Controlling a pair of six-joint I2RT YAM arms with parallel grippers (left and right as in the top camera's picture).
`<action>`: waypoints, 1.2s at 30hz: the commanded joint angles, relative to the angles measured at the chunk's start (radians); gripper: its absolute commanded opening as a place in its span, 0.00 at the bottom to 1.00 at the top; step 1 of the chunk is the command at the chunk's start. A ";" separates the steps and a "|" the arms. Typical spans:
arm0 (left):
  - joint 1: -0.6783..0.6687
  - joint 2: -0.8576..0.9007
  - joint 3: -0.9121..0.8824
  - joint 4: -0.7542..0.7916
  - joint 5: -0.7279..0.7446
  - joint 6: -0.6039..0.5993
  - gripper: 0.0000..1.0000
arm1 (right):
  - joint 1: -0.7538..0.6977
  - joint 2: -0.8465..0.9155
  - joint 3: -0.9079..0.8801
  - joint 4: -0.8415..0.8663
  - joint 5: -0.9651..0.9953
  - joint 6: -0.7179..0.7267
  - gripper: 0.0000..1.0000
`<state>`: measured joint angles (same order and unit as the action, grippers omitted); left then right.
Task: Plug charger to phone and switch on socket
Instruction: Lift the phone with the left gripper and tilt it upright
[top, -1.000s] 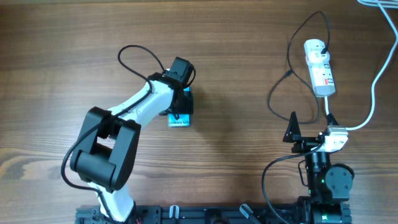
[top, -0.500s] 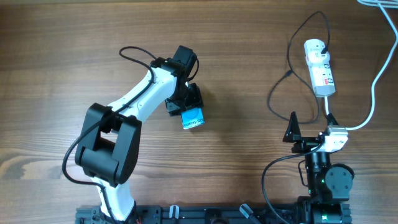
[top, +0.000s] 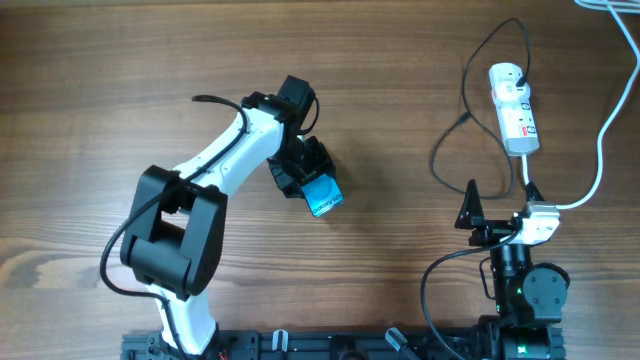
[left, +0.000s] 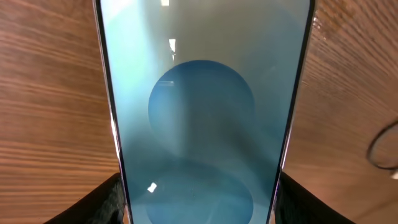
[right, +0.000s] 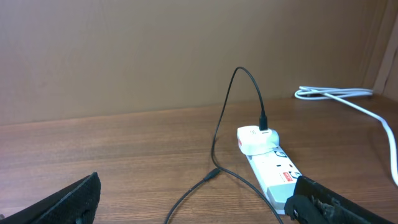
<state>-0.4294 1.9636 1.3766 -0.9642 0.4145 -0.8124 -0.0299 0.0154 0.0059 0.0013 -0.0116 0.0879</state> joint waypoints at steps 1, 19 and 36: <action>0.022 0.005 0.022 -0.001 0.069 -0.061 0.53 | 0.000 -0.012 -0.001 0.004 -0.014 -0.009 1.00; 0.072 0.005 0.022 0.005 0.314 -0.076 0.50 | 0.000 -0.012 -0.001 0.004 -0.014 -0.009 1.00; 0.072 -0.182 0.022 -0.060 0.390 -0.055 0.49 | 0.000 -0.012 -0.001 0.004 -0.014 -0.009 1.00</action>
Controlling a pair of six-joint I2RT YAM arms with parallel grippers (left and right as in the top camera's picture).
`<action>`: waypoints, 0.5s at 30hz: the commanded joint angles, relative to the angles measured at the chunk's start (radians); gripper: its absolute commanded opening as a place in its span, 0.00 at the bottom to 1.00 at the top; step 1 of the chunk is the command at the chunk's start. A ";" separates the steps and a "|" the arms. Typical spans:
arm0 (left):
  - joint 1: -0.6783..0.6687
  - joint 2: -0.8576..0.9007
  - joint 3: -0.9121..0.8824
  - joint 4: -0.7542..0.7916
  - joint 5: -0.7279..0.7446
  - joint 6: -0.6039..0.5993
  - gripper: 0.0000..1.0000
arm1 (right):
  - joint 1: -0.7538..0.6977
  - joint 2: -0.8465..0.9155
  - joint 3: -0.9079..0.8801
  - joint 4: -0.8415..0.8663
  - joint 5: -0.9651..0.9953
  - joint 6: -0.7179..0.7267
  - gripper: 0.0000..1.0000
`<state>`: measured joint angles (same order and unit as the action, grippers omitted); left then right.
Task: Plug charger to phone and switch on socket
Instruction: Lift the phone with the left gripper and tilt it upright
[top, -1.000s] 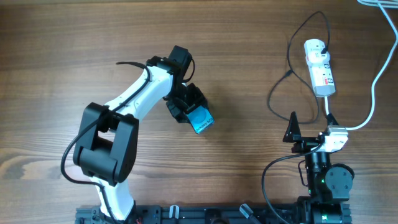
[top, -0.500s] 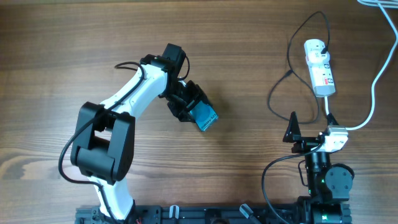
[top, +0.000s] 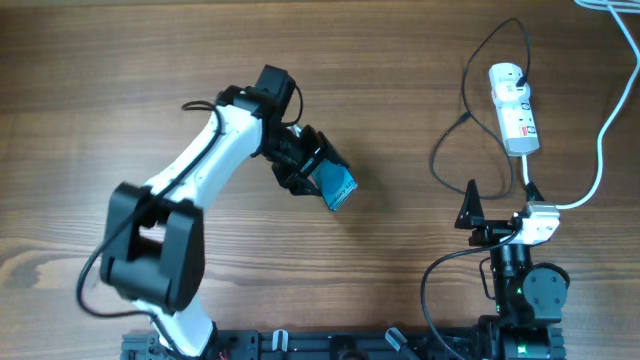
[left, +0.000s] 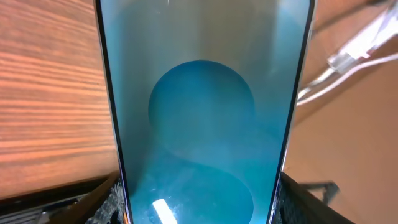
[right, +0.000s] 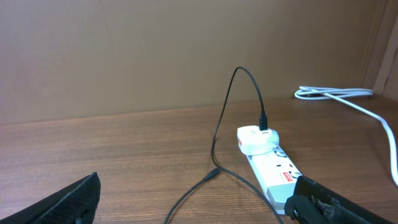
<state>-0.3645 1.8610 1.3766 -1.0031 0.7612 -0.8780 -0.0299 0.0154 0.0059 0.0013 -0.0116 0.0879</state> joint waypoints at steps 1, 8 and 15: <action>0.008 -0.092 0.022 -0.029 0.051 0.010 0.48 | 0.000 -0.012 -0.001 0.004 -0.014 -0.009 1.00; 0.008 -0.135 0.022 -0.034 0.065 0.011 0.48 | 0.000 -0.012 -0.001 0.004 -0.014 -0.009 1.00; 0.008 -0.135 0.022 -0.034 0.065 0.010 0.49 | 0.000 -0.012 -0.001 0.004 -0.014 -0.009 1.00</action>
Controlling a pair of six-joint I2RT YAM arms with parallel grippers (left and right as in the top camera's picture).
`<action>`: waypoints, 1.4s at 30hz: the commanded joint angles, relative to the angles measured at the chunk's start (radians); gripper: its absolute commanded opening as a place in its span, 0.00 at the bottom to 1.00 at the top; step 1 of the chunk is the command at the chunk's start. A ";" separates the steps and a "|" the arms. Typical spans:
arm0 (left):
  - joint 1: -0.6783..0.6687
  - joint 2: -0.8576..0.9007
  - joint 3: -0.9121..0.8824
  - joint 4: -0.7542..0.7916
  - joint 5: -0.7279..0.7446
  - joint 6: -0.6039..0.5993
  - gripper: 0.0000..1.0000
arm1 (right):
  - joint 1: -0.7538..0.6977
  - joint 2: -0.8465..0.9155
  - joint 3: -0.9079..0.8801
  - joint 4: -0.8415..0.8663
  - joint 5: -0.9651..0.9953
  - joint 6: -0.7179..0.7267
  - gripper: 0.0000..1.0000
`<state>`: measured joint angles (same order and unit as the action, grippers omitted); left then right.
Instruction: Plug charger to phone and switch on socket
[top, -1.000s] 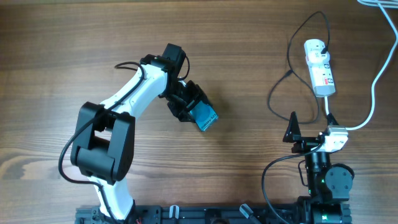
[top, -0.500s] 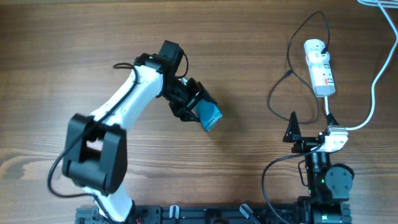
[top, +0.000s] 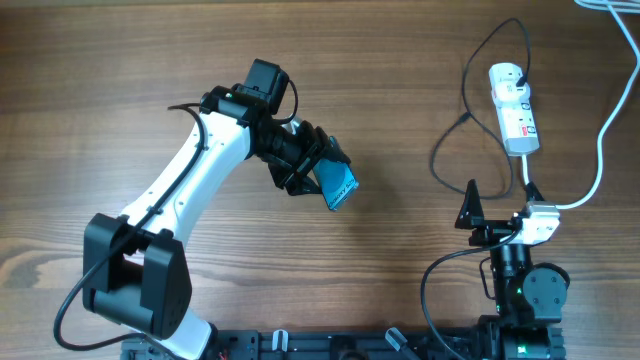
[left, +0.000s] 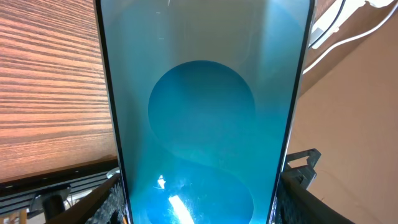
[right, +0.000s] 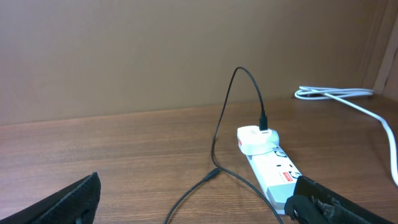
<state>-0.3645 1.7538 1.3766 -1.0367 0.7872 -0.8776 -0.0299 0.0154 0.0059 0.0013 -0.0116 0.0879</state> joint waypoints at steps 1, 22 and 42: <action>0.008 -0.028 0.022 0.000 0.039 0.010 0.49 | 0.000 -0.012 -0.001 0.004 -0.014 -0.009 0.99; 0.022 -0.028 0.022 0.008 0.135 0.020 0.48 | 0.000 -0.012 -0.001 0.003 -0.083 0.095 1.00; 0.055 -0.028 0.022 0.155 0.185 0.058 0.48 | 0.000 0.153 0.102 -0.040 -0.596 0.769 0.91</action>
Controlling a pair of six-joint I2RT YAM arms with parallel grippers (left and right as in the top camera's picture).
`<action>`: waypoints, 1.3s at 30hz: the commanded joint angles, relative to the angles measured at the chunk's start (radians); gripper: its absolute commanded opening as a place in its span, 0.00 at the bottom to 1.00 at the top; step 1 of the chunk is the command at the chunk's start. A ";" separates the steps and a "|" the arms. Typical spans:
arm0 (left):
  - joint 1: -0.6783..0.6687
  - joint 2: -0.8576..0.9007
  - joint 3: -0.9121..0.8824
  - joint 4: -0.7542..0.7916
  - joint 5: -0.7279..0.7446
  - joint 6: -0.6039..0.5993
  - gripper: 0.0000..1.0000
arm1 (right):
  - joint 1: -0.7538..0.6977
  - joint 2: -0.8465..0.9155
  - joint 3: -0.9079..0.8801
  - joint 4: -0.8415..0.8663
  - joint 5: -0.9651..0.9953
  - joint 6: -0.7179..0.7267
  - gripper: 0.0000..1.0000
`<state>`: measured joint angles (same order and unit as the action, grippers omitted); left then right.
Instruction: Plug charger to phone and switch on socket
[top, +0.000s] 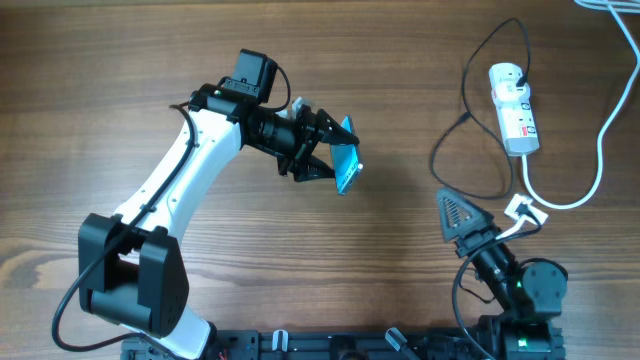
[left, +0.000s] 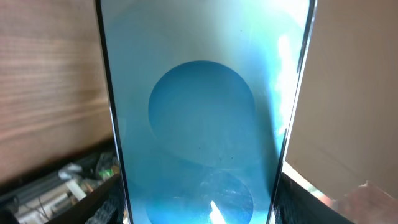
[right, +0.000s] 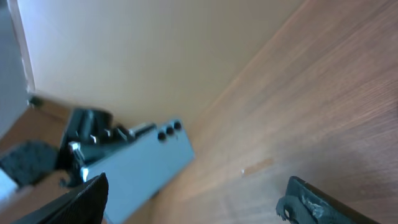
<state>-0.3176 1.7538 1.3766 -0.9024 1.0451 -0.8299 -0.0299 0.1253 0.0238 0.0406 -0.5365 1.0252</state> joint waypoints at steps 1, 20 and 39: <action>0.008 -0.028 0.022 0.029 -0.091 0.010 0.48 | 0.000 0.061 0.119 -0.123 -0.071 -0.200 0.91; -0.157 -0.028 0.022 0.238 -0.498 -0.302 0.48 | 0.469 0.711 0.359 0.087 0.205 -0.378 0.87; -0.178 -0.028 0.022 0.233 -0.387 -0.334 0.48 | 0.594 1.050 0.359 0.487 0.430 -0.333 0.42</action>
<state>-0.4927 1.7538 1.3766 -0.6720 0.6220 -1.1656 0.5587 1.1671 0.3695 0.5072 -0.1028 0.6712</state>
